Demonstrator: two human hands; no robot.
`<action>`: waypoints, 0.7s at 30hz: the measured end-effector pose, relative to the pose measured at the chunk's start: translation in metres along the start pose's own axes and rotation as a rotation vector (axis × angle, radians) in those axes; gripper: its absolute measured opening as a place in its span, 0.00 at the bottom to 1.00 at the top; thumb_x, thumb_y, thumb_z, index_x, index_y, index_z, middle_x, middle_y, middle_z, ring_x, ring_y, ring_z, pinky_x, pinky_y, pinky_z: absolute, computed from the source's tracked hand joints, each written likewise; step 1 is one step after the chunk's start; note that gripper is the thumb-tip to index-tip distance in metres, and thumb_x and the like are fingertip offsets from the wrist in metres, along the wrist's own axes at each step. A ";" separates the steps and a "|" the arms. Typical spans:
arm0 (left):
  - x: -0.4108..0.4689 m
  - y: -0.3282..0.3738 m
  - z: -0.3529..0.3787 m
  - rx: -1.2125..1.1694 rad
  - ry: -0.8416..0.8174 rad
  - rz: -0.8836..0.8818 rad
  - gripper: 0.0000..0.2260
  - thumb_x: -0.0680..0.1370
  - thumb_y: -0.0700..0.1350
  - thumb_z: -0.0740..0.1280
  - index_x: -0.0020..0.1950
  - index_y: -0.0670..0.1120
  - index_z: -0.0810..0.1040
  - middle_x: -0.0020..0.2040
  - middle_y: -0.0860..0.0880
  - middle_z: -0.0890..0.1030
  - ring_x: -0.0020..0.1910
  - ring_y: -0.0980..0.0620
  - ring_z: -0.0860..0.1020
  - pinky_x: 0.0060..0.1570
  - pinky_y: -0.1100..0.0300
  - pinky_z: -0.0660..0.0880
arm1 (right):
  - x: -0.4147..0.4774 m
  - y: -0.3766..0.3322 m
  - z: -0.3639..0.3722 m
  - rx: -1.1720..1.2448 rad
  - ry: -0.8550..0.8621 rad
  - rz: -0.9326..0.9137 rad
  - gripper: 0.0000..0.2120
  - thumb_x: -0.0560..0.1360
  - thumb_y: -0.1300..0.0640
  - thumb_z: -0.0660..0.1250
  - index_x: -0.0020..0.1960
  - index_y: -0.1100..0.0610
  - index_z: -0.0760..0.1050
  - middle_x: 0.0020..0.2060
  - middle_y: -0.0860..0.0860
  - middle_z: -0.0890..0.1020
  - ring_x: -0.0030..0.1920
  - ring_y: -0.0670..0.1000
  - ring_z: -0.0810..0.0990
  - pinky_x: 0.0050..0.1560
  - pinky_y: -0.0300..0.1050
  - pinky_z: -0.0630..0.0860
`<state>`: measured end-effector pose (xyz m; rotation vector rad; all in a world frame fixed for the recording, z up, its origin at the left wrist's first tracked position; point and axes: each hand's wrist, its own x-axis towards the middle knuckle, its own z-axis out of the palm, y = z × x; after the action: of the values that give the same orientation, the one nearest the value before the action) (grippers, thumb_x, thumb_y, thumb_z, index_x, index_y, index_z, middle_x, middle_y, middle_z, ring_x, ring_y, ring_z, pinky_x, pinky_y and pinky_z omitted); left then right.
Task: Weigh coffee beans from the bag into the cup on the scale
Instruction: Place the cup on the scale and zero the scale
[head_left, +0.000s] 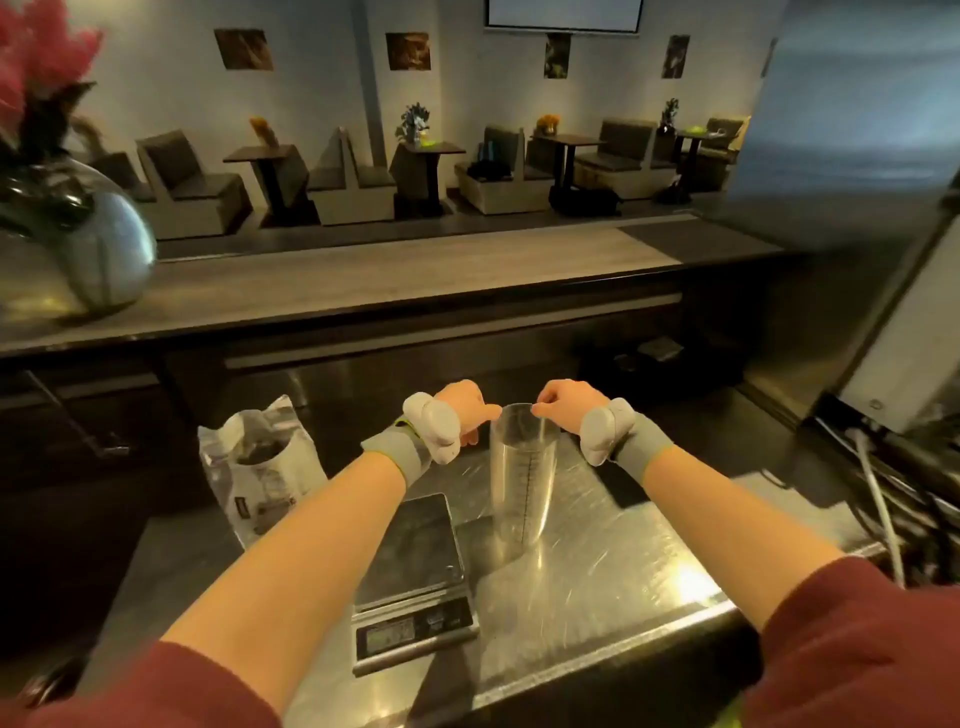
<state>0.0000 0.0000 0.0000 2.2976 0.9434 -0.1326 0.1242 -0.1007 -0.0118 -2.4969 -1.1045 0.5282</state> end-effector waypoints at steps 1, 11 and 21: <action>0.001 -0.001 0.006 0.021 -0.006 0.001 0.12 0.79 0.48 0.60 0.41 0.41 0.73 0.31 0.47 0.75 0.27 0.52 0.71 0.34 0.60 0.70 | -0.001 0.004 0.002 -0.021 -0.030 0.014 0.14 0.78 0.51 0.62 0.59 0.57 0.76 0.52 0.54 0.81 0.52 0.54 0.80 0.55 0.49 0.76; 0.003 0.001 0.029 -0.022 0.117 -0.068 0.15 0.79 0.38 0.56 0.32 0.43 0.68 0.29 0.47 0.72 0.26 0.51 0.71 0.33 0.60 0.71 | -0.006 0.009 0.016 0.152 -0.003 0.058 0.12 0.78 0.57 0.60 0.50 0.64 0.78 0.40 0.58 0.80 0.42 0.56 0.80 0.53 0.51 0.79; -0.020 -0.048 -0.027 0.026 0.233 -0.096 0.14 0.78 0.39 0.56 0.33 0.43 0.71 0.29 0.47 0.73 0.28 0.49 0.73 0.41 0.57 0.73 | -0.015 -0.061 0.031 0.208 0.043 -0.012 0.10 0.76 0.58 0.61 0.43 0.62 0.78 0.36 0.57 0.82 0.38 0.55 0.82 0.49 0.51 0.83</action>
<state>-0.0505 0.0301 0.0025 2.3273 1.1755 0.0857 0.0626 -0.0679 -0.0071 -2.3101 -0.9932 0.5537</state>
